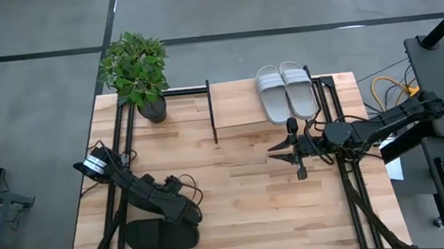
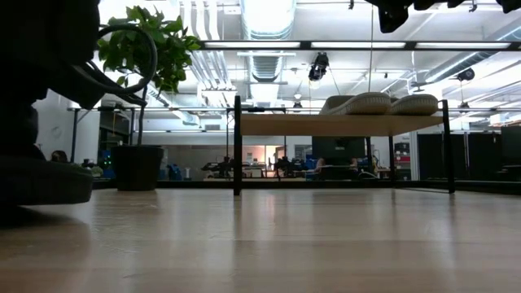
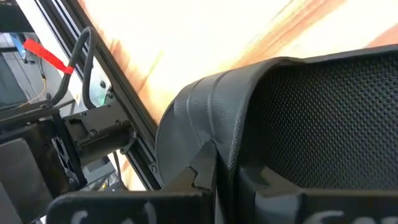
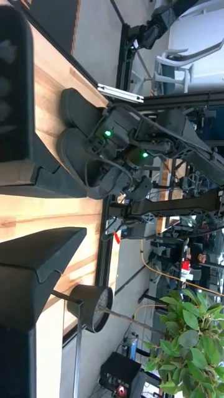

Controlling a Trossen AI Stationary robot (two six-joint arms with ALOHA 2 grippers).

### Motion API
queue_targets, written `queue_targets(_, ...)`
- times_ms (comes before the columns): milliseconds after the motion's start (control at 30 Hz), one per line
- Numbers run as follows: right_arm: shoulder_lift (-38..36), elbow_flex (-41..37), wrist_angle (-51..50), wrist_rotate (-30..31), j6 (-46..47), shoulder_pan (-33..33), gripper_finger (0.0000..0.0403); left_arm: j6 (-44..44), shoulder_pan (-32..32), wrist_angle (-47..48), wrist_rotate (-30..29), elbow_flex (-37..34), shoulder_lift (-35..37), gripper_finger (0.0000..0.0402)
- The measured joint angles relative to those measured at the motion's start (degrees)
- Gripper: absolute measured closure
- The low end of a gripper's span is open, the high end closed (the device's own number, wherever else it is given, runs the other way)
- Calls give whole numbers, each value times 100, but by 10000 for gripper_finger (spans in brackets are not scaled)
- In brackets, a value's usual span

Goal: Pick and place slides into the shelf
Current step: Put the top black slide on the shelf

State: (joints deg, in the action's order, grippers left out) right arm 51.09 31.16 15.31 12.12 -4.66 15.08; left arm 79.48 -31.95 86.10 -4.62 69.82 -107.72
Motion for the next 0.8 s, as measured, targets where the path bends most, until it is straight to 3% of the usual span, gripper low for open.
queue_targets(367, 0, 0, 0, 0, -9, 0, 329, 171, 257, -45, -107, 175, 107, 400)
queue_targets(800, 0, 0, 0, 0, 5, 0, 333, 577, 272, -155, -911, 287, 948, 400)
